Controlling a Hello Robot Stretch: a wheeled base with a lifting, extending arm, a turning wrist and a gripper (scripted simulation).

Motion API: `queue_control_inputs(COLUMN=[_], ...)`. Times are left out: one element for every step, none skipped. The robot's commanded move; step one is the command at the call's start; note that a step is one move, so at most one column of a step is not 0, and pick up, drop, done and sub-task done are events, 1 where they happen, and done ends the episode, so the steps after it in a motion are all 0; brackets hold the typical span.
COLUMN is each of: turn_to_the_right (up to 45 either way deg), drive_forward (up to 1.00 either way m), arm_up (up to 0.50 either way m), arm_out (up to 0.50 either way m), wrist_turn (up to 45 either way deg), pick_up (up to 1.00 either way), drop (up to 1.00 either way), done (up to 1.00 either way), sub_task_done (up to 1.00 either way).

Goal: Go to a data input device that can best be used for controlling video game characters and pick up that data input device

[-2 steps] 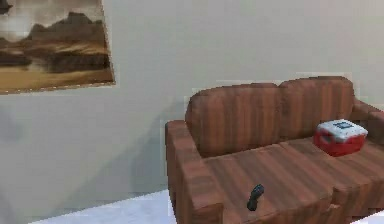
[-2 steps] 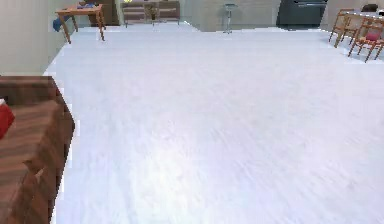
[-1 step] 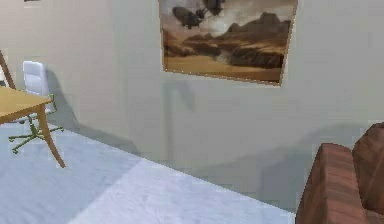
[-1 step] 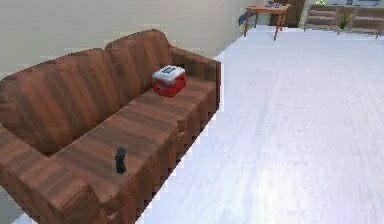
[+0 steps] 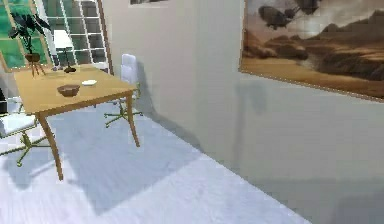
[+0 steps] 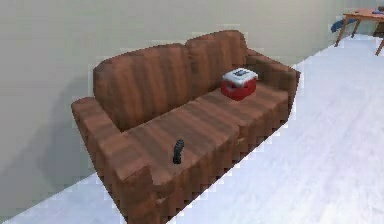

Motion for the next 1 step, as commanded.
queue_control_inputs(turn_to_the_right=[45.0], drive_forward=[0.0], arm_up=[0.0], arm_out=[0.0], wrist_turn=[0.0], pick_up=[0.0], drop=[0.0], done=[0.0], sub_task_done=[0.0])
